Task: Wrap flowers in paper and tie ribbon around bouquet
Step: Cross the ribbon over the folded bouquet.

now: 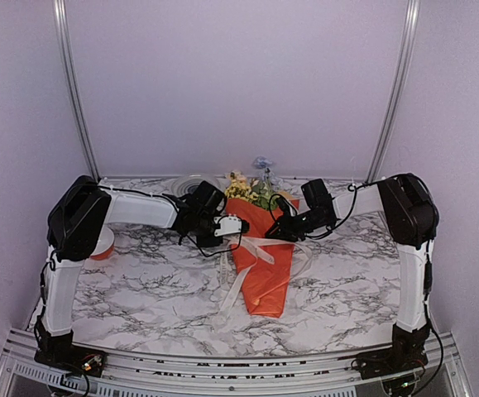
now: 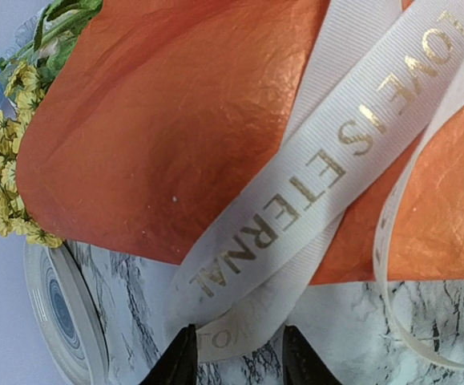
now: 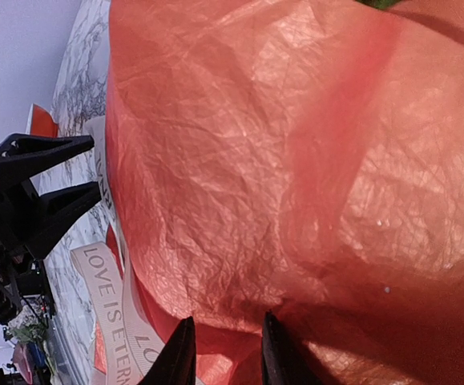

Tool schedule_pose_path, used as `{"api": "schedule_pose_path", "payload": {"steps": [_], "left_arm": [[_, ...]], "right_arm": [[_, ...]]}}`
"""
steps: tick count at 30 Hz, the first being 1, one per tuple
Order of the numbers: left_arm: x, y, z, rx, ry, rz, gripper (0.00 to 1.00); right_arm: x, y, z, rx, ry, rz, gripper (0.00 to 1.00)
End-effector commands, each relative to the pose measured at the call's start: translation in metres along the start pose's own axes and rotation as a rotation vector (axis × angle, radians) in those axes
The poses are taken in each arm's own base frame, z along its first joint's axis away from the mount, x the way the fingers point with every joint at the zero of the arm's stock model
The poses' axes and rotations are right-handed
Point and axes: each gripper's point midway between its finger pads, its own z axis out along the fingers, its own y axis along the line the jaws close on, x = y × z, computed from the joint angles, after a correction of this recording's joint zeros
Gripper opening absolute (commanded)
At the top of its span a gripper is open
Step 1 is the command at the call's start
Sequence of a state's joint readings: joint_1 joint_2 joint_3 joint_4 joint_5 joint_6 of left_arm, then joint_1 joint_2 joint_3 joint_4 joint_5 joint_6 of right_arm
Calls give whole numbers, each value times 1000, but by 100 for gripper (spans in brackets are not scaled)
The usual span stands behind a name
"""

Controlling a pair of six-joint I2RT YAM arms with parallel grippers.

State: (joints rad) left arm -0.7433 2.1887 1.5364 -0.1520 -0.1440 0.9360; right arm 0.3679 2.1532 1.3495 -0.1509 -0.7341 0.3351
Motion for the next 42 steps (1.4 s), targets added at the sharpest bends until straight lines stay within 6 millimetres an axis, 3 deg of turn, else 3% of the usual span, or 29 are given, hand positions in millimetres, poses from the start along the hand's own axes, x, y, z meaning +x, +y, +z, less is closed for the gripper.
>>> {"api": "schedule_pose_path", "payload": {"steps": [1,3,5,10,18,22,26,30,34,38,42], "left_arm": [[-23,-6,-16,83,-109,-16,40],[-34,-11,-31,141,-191,-30,45],[-42,-3,-38,142,-235,-67,46],[-25,29,-9,8,-92,-107,42],[-9,11,4,69,-24,-31,49],[-4,1,3,160,-25,-56,60],[2,-4,5,203,-26,-79,60],[7,5,20,161,25,-122,38],[0,2,19,186,-10,-132,28],[-6,5,12,190,-37,-152,2],[-16,23,-1,142,-69,-216,0]], "right_arm": [[21,-30,5,81,57,63,28],[20,-31,6,80,57,66,28],[19,-31,7,78,59,68,28],[20,-31,7,75,62,69,28],[20,-30,7,74,62,69,27],[20,-30,6,79,64,68,27],[20,-31,7,77,64,70,27],[19,-30,7,76,61,71,27],[20,-29,7,75,63,68,27],[21,-30,7,78,64,71,27],[22,-32,8,80,67,77,27]]}}
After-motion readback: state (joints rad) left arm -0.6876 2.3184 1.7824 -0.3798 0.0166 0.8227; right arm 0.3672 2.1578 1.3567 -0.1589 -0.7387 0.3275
